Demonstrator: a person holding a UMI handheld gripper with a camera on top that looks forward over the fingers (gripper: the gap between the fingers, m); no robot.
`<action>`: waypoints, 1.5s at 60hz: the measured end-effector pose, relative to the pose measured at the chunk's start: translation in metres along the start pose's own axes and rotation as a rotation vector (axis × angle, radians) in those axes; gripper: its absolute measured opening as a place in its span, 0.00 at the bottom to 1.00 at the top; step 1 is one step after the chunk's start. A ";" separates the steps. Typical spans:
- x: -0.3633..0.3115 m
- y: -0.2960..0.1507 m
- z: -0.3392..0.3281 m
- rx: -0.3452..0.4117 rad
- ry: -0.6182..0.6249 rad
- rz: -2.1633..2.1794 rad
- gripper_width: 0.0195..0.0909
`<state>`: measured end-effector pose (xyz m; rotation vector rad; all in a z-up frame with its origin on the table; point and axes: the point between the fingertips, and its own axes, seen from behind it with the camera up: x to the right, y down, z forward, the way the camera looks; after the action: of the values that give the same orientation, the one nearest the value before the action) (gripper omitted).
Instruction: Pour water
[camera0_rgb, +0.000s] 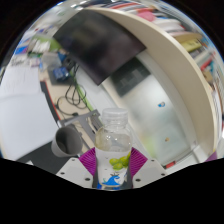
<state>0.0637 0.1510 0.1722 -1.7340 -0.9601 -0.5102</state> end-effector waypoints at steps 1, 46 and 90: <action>-0.005 -0.009 -0.006 0.000 0.014 0.056 0.29; -0.028 0.097 0.053 0.150 0.010 0.865 0.29; -0.033 0.069 -0.114 -0.039 0.045 0.899 0.83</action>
<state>0.1117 0.0251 0.1503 -1.9609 -0.0731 0.0262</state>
